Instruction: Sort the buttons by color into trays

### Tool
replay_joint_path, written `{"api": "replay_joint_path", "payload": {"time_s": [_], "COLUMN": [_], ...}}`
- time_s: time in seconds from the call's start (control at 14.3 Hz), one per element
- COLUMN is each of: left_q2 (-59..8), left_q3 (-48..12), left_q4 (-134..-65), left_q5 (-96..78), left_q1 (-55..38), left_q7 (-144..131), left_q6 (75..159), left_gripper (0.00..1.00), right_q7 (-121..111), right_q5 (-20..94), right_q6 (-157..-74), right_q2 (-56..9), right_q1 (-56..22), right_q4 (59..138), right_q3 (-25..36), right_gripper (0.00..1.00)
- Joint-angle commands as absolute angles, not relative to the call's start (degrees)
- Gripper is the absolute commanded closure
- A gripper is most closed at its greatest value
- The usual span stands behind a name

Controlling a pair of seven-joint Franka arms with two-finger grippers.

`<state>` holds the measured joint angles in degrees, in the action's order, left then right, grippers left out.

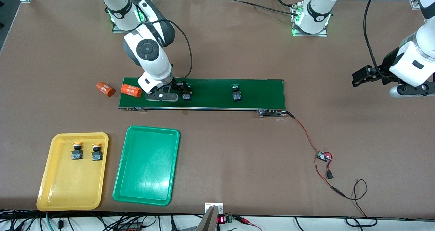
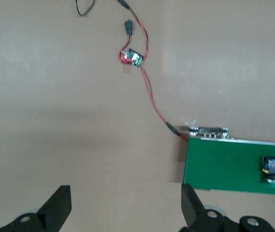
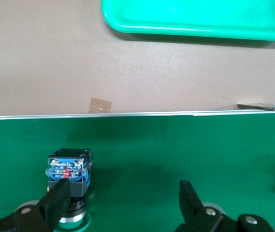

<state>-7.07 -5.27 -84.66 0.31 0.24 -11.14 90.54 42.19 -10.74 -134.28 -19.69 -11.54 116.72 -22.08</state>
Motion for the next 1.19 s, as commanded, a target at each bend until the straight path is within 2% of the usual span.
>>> {"api": "replay_joint_path", "payload": {"time_s": [0.0, 0.84, 1.12], "left_q2": [-2.3, -1.9, -2.1], "left_q3": [-4.6, -5.3, -5.3], "left_q4": [-91.0, -91.7, -91.5], "left_q5": [0.1, 0.5, 0.5], "left_q1": [-0.2, -0.4, -0.4], "left_q7": [-11.4, -12.0, -11.8], "left_q6": [94.4, 94.0, 94.0], "left_gripper": [0.0, 0.0, 0.0], "right_q7": [43.2, 42.9, 44.3], "right_q5": [-11.3, -10.1, -9.7], "right_q6": [-134.3, -133.6, -127.2], "right_q2": [-22.0, -23.5, -22.8], "right_q1": [-12.3, -13.0, -14.5], "right_q4": [114.8, 113.5, 113.6], "right_q3": [-21.4, -20.8, -21.0], "right_gripper": [0.0, 0.0, 0.0]}}
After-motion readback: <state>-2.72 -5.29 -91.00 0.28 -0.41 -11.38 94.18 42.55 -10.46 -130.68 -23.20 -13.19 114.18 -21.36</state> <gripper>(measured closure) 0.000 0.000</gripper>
